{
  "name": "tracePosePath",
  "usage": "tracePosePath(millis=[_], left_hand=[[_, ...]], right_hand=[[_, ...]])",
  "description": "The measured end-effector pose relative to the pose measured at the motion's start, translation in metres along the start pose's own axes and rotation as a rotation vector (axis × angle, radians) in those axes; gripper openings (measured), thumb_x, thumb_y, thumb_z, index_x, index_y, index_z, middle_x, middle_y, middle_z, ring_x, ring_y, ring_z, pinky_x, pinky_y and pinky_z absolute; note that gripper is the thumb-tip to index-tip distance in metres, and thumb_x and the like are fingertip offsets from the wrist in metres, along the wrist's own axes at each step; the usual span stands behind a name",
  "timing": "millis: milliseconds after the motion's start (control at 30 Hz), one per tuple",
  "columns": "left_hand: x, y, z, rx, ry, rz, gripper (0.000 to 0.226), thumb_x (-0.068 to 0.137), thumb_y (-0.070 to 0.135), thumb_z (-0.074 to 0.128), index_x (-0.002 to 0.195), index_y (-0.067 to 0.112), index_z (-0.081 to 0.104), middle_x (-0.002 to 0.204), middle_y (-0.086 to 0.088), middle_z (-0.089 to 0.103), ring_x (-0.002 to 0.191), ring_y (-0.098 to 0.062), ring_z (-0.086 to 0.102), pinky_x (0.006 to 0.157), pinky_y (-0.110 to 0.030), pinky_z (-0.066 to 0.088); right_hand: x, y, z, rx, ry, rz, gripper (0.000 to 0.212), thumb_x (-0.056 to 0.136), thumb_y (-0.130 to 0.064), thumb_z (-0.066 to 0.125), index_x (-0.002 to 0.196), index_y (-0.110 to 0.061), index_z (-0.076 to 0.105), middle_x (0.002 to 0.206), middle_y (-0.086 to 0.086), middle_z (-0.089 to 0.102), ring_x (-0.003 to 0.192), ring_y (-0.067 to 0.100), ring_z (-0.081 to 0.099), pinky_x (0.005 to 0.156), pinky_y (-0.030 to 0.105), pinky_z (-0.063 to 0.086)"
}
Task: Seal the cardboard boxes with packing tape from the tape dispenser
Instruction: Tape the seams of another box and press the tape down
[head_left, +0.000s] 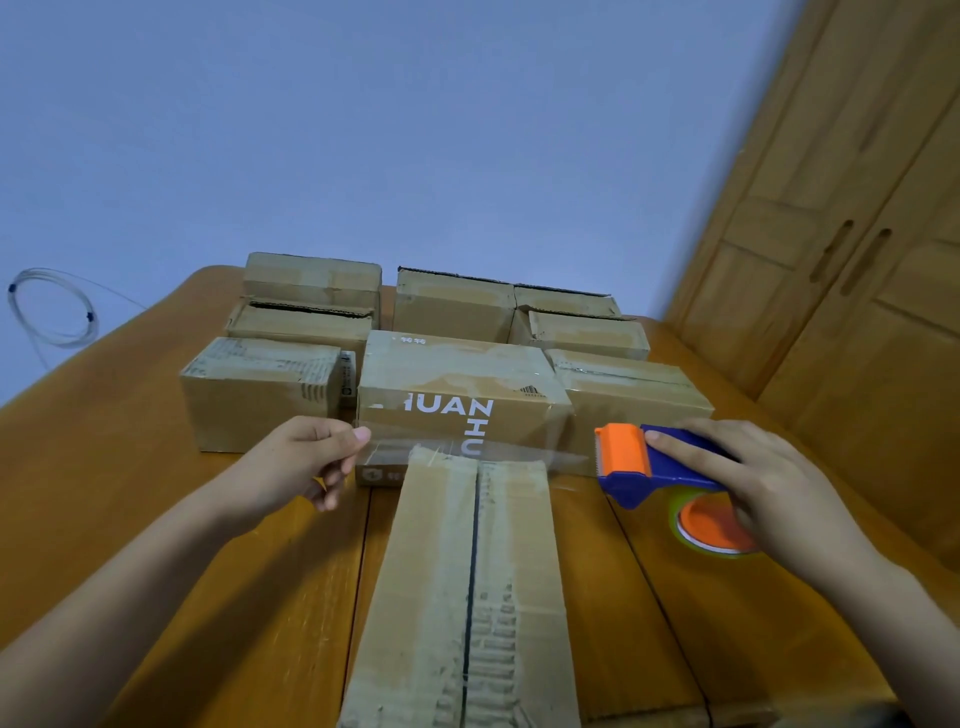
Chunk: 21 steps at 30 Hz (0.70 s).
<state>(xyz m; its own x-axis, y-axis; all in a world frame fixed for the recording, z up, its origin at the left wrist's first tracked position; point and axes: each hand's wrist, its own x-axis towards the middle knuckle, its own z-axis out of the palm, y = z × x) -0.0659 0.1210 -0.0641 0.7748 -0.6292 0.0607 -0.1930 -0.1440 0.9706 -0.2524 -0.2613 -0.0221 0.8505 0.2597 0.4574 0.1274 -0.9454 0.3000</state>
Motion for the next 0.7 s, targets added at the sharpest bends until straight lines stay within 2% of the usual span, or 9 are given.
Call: tracePosePath(millis=[133,233,333,400,500,533,600,700], left_hand=[[-0.004,-0.011,0.004,-0.038,-0.001,-0.02,0.045,0.068,0.061,0.058,0.056,0.018,0.052,0.054,0.0,0.042,0.048,-0.018,0.05,0.05,-0.023,0.043],[-0.008,-0.024,0.016,-0.096,-0.001,-0.03,0.044,0.071,0.061,0.059,0.057,0.02,0.052,0.055,-0.001,0.043,0.048,-0.017,0.049,0.051,-0.022,0.043],[-0.009,-0.037,0.033,-0.171,0.043,-0.026,0.043,0.071,0.061,0.06,0.054,0.023,0.053,0.056,-0.004,0.043,0.047,-0.016,0.047,0.05,-0.021,0.043],[-0.01,-0.044,0.044,-0.215,0.061,-0.03,0.049,0.071,0.063,0.058,0.062,0.015,0.055,0.059,-0.008,0.045,0.052,-0.022,0.046,0.052,-0.023,0.043],[-0.009,-0.048,0.055,-0.276,0.066,0.018,0.074,0.082,0.058,0.055,0.089,-0.016,0.051,0.071,-0.027,0.048,0.065,-0.032,0.047,0.059,-0.03,0.045],[-0.008,-0.048,0.059,-0.274,0.082,0.041,0.074,0.088,0.054,0.053,0.093,-0.02,0.049,0.075,-0.032,0.05,0.068,-0.034,0.049,0.06,-0.03,0.046],[-0.008,-0.045,0.068,-0.273,0.125,0.063,0.066,0.096,0.043,0.047,0.091,-0.023,0.049,0.078,-0.029,0.053,0.071,-0.035,0.05,0.057,-0.027,0.047],[-0.007,-0.045,0.078,-0.275,0.213,0.061,0.05,0.094,0.029,0.044,0.091,-0.021,0.051,0.079,-0.019,0.053,0.07,-0.031,0.046,0.054,-0.026,0.043]], right_hand=[[-0.008,-0.007,0.009,0.022,-0.001,0.038,0.106,0.053,-0.005,0.091,0.142,-0.029,0.039,0.123,0.01,0.061,0.106,0.03,0.059,0.073,0.042,0.054],[-0.016,-0.018,0.023,0.051,-0.015,0.063,0.102,0.057,-0.008,0.09,0.143,-0.031,0.038,0.125,0.007,0.059,0.108,0.027,0.056,0.077,0.041,0.052],[-0.024,-0.028,0.04,0.142,-0.006,0.114,0.106,0.062,0.004,0.083,0.146,-0.035,0.032,0.126,0.004,0.057,0.11,0.023,0.05,0.081,0.04,0.051],[-0.026,-0.038,0.05,0.191,0.021,0.141,0.112,0.059,0.01,0.081,0.147,-0.038,0.03,0.125,0.004,0.057,0.109,0.022,0.048,0.08,0.04,0.051],[-0.026,-0.059,0.062,0.254,0.025,0.178,0.112,0.065,0.004,0.08,0.148,-0.044,0.021,0.125,0.003,0.057,0.109,0.023,0.052,0.078,0.04,0.053],[-0.027,-0.066,0.066,0.265,0.03,0.187,0.107,0.07,-0.002,0.077,0.148,-0.045,0.018,0.125,0.004,0.058,0.109,0.023,0.053,0.077,0.04,0.054],[-0.028,-0.078,0.071,0.276,0.032,0.208,0.104,0.073,-0.012,0.077,0.148,-0.046,0.015,0.124,0.007,0.059,0.11,0.021,0.05,0.076,0.039,0.053],[-0.028,-0.085,0.074,0.28,-0.047,0.268,0.138,0.043,-0.014,0.097,0.15,-0.043,0.014,0.117,0.01,0.063,0.102,0.027,0.058,0.068,0.044,0.056]])
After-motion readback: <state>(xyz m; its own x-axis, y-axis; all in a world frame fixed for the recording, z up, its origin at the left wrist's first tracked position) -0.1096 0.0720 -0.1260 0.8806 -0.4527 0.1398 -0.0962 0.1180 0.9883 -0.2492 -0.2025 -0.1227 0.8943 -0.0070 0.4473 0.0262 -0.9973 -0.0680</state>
